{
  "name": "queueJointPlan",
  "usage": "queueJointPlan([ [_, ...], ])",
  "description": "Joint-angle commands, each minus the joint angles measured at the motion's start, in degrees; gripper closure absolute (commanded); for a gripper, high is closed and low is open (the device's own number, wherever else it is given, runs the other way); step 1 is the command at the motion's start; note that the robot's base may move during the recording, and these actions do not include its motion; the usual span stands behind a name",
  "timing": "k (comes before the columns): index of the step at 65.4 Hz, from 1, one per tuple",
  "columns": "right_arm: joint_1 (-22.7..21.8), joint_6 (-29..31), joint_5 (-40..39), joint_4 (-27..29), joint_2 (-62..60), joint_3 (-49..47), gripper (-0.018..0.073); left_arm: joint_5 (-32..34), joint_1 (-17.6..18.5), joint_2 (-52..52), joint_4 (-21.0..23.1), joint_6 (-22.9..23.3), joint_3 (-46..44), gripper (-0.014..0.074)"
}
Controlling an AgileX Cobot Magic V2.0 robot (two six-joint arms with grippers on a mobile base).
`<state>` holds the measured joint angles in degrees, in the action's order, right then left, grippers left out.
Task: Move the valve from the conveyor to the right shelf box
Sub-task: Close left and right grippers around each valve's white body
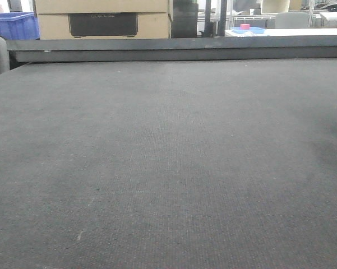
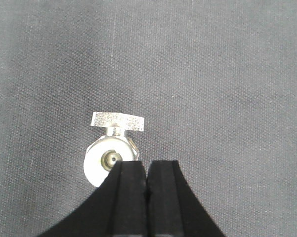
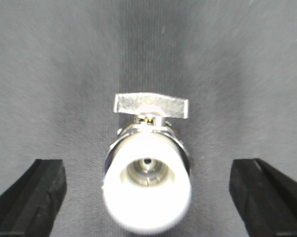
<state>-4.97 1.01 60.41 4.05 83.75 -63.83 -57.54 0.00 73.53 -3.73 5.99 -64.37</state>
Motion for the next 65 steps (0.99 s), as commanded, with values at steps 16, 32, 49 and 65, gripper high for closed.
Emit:
queueJointPlan([
  [16, 0.1, 0.5, -2.9, -0.8, 7.1, 1.1, 0.0001, 0.3, 0.1, 0.1, 0.5, 0.4, -0.5, 0.0707],
  [32, 0.1, 0.5, -3.4, -0.8, 7.1, 1.1, 0.0001, 0.3, 0.1, 0.1, 0.5, 0.4, -0.5, 0.0707],
  [49, 0.0, -0.1, -1.4, -0.8, 7.1, 1.1, 0.0162, 0.3, 0.1, 0.1, 0.5, 0.4, -0.5, 0.0707],
  [65, 0.0, -0.1, -1.3, -0.8, 7.0, 1.1, 0.0611, 0.3, 0.1, 0.1, 0.5, 0.4, -0.5, 0.0707],
])
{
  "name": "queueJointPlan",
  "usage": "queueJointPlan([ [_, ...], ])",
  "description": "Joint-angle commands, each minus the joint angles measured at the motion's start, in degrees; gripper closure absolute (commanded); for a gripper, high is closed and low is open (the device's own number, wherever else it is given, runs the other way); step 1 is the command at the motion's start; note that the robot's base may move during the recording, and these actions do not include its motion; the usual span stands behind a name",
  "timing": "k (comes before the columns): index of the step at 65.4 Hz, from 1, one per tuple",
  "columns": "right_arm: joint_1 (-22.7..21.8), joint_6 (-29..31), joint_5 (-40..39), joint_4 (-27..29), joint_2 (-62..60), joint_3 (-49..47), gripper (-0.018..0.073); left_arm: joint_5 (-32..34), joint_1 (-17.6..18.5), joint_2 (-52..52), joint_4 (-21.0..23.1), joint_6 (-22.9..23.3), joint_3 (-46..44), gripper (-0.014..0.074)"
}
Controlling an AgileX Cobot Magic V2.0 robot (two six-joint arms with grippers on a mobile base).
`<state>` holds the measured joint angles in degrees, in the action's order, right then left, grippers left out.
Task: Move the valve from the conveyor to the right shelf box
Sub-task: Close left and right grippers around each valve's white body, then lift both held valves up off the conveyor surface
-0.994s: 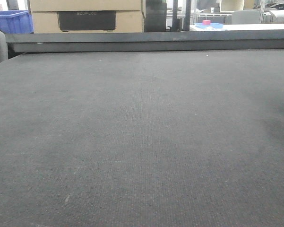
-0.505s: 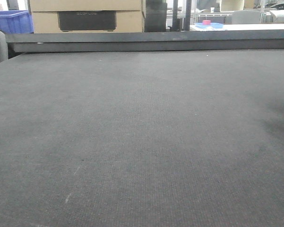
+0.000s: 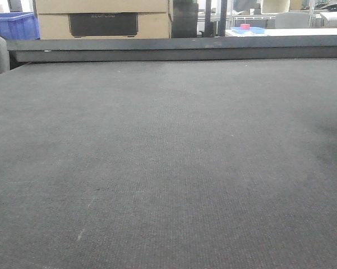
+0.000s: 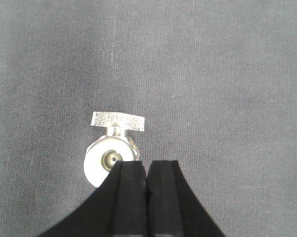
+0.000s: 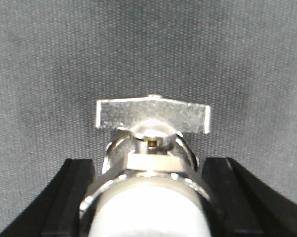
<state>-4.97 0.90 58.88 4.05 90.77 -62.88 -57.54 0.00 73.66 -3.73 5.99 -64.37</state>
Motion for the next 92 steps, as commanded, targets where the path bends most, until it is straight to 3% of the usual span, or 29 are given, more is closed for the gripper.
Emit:
queueJointPlan([
  [1, 0.0, 0.0, 0.2, -0.8, 0.0, 0.2, 0.0645, 0.3, 0.1, -0.1, 0.5, 0.4, -0.5, 0.0707],
  [3, 0.0, 0.0, 0.2, -0.8, 0.0, 0.2, 0.0729, 0.3, 0.1, -0.1, 0.5, 0.4, -0.5, 0.0707],
  [11, 0.0, -0.1, 3.1, -0.8, -0.2, -1.4, 0.0718, -0.4, -0.3, -0.1, 1.1, 0.7, -0.5, 0.0707],
  [19, 0.0, -0.1, 6.1, -0.8, -2.5, -4.2, 0.0718, -1.5, -3.1, -0.1, 5.7, 0.2, -0.5, 0.0707],
  [27, 0.0, -0.1, 6.2, -0.8, -6.1, -6.5, 0.0718, -2.8, -5.6, -0.1, 7.6, -5.4, -0.5, 0.0707],
  [34, 0.0, -0.1, 5.4, -0.8, -9.8, -7.6, 0.0718, -2.8, -5.6, 0.3, 5.0, -10.5, -0.5, 0.0694],
  [41, 0.0, -0.1, 4.1, -0.8, -12.3, -7.8, 0.0718, -4.1, -5.6, 1.2, 3.1, -10.5, -0.5, 0.0571],
  [53, 0.0, -0.1, 4.0, -0.8, -13.4, -7.8, 0.0718, -2.9, -5.6, 4.7, 0.4, -10.5, -0.5, 0.0202],
  [60, 0.0, -0.1, 4.0, -0.8, -13.4, -7.8, 0.0718, -3.1, -5.6, 7.5, 0.4, -10.5, -0.4, 0.0088],
  [85, 0.0, -0.1, 3.7, -0.3, -13.4, -7.8, 0.0718, -1.1, -5.5, 17.5, -0.7, -10.5, -0.3, 0.0085],
  [92, 0.0, -0.1, 3.7, -0.3, -13.4, -7.8, 0.0718, -1.0, -5.5, 18.4, -0.7, -10.5, -0.3, 0.0176],
])
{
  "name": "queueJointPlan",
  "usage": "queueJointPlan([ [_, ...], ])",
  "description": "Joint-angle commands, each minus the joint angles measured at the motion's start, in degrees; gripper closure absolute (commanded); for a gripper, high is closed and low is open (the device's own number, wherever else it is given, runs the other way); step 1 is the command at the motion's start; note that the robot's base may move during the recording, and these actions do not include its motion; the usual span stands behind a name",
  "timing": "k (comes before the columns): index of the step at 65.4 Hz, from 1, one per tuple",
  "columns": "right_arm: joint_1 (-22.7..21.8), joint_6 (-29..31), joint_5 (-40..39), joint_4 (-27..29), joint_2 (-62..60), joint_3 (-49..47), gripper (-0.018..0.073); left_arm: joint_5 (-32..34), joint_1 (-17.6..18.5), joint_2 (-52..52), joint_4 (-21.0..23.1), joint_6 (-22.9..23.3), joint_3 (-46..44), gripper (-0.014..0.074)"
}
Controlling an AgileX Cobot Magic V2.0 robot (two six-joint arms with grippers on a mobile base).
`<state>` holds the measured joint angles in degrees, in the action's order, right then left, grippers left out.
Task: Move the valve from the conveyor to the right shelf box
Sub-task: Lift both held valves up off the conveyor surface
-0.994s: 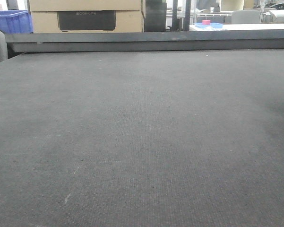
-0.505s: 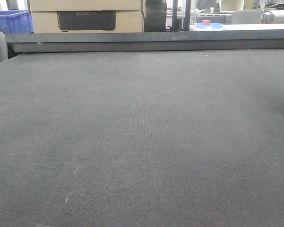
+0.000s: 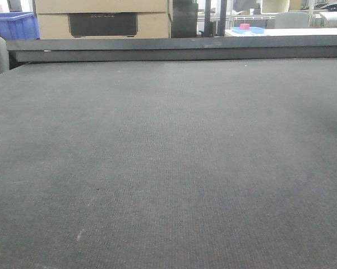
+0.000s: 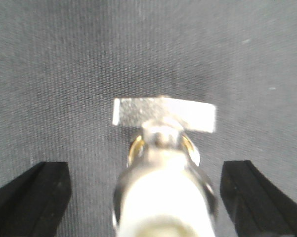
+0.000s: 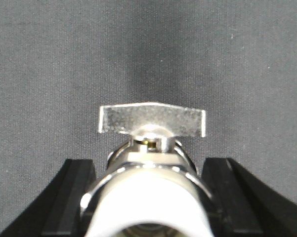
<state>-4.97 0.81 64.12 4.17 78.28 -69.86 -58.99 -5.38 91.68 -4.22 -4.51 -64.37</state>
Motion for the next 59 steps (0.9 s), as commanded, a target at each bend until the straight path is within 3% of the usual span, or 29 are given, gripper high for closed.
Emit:
queueJointPlan([
  [1, 0.0, 0.0, -1.5, -0.4, -0.9, -0.8, 0.0718, 0.6, -0.1, 0.4, -0.2, -0.1, -0.3, 0.0197],
  [9, 0.0, 0.0, -1.8, -0.4, -0.9, -0.8, 0.0718, 1.4, -0.1, 0.4, 0.0, -0.1, -0.3, 0.0415],
  [17, 0.0, 0.0, -1.9, -0.4, -0.9, -0.8, 0.0718, 1.4, -0.1, 0.4, 0.1, -0.1, -0.3, 0.0703],
  [35, 0.0, 0.0, -2.0, -0.4, -2.6, -0.8, 0.0718, 3.5, -0.1, -4.3, 5.0, -0.1, -0.5, 0.0707],
  [48, 0.0, 0.4, -3.7, -0.4, -5.7, -0.4, 0.0718, 12.1, -0.1, -14.5, 11.7, -0.1, -0.3, 0.0707],
  [59, 0.0, 0.4, -10.9, -0.4, -10.2, 5.8, 0.0722, 21.7, -0.1, -22.4, 11.9, -0.1, 2.2, 0.0707],
])
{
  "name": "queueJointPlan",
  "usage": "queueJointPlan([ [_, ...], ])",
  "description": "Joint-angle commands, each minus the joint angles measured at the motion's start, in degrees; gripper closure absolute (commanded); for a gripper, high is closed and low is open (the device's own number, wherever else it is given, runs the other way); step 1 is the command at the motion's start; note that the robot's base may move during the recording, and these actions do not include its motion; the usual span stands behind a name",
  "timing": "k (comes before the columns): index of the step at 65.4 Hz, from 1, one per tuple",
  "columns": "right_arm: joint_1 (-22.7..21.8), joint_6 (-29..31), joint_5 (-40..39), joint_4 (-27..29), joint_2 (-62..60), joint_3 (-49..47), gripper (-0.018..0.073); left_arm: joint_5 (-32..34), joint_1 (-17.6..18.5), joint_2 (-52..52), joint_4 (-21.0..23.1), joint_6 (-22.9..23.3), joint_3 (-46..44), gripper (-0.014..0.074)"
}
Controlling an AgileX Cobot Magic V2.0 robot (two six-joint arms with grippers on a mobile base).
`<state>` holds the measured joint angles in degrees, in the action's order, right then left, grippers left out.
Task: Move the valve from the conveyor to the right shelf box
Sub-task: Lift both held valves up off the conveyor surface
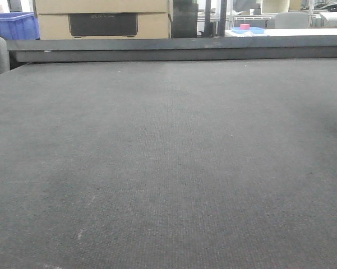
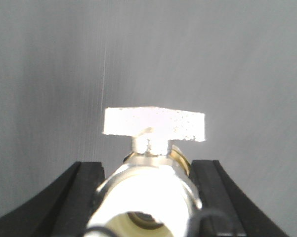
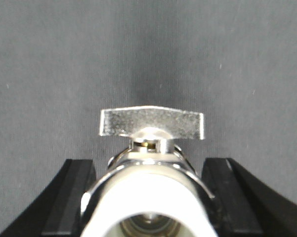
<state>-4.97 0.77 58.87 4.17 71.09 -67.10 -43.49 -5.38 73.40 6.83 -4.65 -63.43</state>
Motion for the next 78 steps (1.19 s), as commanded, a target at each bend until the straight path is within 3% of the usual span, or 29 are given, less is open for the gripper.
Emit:
queueJointPlan([
  [1, 0.0, 0.4, -6.3, -0.4, -3.5, 3.8, 0.0721, 7.0, -0.1, -4.8, 0.9, 0.1, 1.7, 0.0707],
  [29, 0.0, 0.4, -26.9, -0.4, -22.5, 24.1, 0.0721, 26.0, -0.1, -27.2, 0.9, 0.1, 23.3, 0.0707],
  [49, 0.0, 0.4, -28.5, -0.4, -37.5, 32.5, 0.0721, 26.5, -0.1, -43.3, 1.0, 0.1, 33.2, 0.0707],
  [78, 0.0, 0.4, -29.5, -0.4, -42.0, 32.7, 0.0721, 26.9, -0.1, -52.6, 1.0, 0.1, 33.7, 0.0707],
])
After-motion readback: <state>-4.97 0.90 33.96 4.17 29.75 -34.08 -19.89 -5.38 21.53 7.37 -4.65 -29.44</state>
